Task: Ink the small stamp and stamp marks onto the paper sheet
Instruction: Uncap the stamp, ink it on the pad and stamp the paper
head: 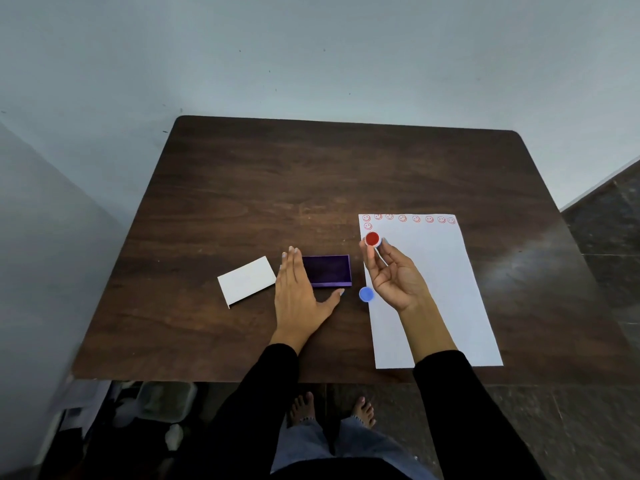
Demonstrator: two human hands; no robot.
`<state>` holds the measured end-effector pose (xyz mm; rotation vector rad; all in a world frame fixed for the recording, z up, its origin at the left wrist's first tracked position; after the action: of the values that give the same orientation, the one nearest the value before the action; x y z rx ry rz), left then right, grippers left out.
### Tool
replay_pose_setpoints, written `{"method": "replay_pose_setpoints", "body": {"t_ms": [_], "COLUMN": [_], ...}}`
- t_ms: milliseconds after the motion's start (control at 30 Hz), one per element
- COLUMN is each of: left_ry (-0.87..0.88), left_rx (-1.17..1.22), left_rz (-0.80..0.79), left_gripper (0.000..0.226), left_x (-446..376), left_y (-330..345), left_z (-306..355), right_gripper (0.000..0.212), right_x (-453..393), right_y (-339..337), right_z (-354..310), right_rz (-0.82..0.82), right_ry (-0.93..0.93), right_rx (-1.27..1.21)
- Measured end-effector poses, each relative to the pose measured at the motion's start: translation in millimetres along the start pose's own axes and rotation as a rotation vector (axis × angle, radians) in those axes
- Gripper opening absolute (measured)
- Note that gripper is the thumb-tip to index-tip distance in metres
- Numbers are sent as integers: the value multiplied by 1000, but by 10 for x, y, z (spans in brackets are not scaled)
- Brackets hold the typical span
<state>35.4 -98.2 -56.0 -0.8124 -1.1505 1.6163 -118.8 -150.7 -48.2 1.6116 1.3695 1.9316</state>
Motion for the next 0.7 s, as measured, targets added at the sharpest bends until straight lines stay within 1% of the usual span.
{"method": "replay_pose_setpoints", "body": {"t_ms": [100,167,233,333,400,433,533,700], "left_ry": [20,22,34,85,110,116,124,136], "left_rx": [-99,-150,-193,-224,-235,-237,-240,-259], "left_rz": [-19,-26,-30,-13,7,7,-21,-68], "left_gripper": [115,116,116,110,105,104,103,102], "left_x": [-64,-93,-105,-90,-72,-67,-66,-76], "left_y": [24,31,40,46,40,40,60,90], "left_z": [-50,-85,-90,-34,-4,-3,-13,-30], "right_gripper": [29,21,16,22,27,28,29,30], "right_x": [-21,-43,-68,-51,-24,-10,18,20], "right_y": [-23,-4,48,185,281,321,384,386], "right_z": [-10,-34,-90,-86,-10,49,215,383], "right_rz": [-4,-1,23,41,12,-22,-115,-134], "right_ry": [-35,-102,-252,-513,-664,-713,-763,-775], "right_rx": [62,213,513,1016,1298,1395,1531,1705]}}
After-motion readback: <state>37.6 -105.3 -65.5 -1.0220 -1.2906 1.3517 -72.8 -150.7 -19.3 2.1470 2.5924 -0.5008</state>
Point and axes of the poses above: each hand's wrist, its own x-axis away from the middle knuckle, its own y-axis out of the palm, z = x × y, the point moved 9 cm from there along -x, towards the middle knuckle, and after that the axes turned 13 degrees about -x, right-handed, at the moved point
